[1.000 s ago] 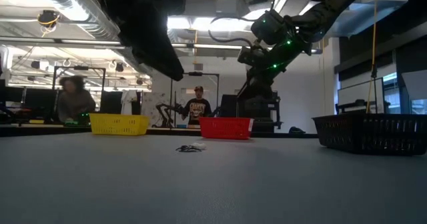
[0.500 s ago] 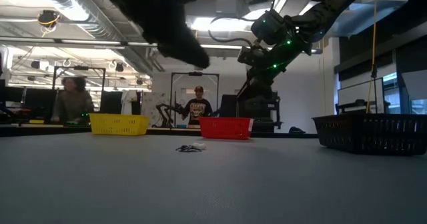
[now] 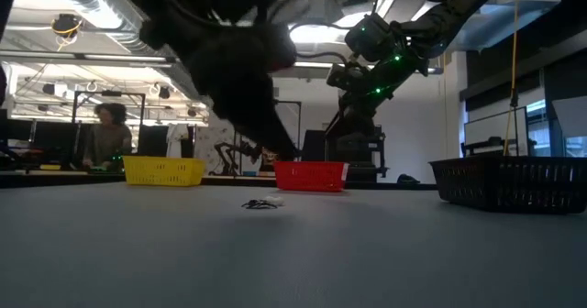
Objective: Sort Halloween decoration
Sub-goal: Put the white bone toy into the blue bin
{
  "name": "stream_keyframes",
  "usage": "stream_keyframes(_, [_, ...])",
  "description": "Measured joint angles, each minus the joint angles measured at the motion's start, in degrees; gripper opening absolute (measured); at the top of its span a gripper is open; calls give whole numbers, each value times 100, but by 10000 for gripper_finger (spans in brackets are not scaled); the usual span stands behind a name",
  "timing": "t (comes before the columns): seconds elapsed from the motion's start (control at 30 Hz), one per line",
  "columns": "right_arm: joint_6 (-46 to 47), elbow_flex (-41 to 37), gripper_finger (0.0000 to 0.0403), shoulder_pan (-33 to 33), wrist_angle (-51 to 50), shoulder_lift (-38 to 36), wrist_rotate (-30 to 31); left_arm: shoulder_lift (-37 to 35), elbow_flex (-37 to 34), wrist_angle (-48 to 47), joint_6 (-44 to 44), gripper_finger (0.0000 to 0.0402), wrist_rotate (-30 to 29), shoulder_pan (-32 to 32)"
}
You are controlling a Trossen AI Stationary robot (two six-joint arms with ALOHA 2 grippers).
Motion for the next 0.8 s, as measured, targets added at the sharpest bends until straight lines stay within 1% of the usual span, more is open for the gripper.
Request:
stream_keyframes(0.2, [0, 0, 111, 0, -3, 0, -1, 344, -1, -40, 193, 108, 22, 117])
stream_keyframes(0.27, [0, 0, 111, 0, -27, 0, 0, 403, -1, -61, 281, 108, 121, 136])
stream_keyframes(0.37, [0, 0, 111, 0, -39, 0, -9, 417, -1, -71, 370, 108, 297, 144])
stream_keyframes(0.63, [0, 0, 111, 0, -109, 0, -15, 417, -1, -190, 682, 108, 273, 166])
stream_keyframes(0.8, [0, 0, 111, 0, -192, 0, -17, 425, -1, -265, 713, 108, 270, 219])
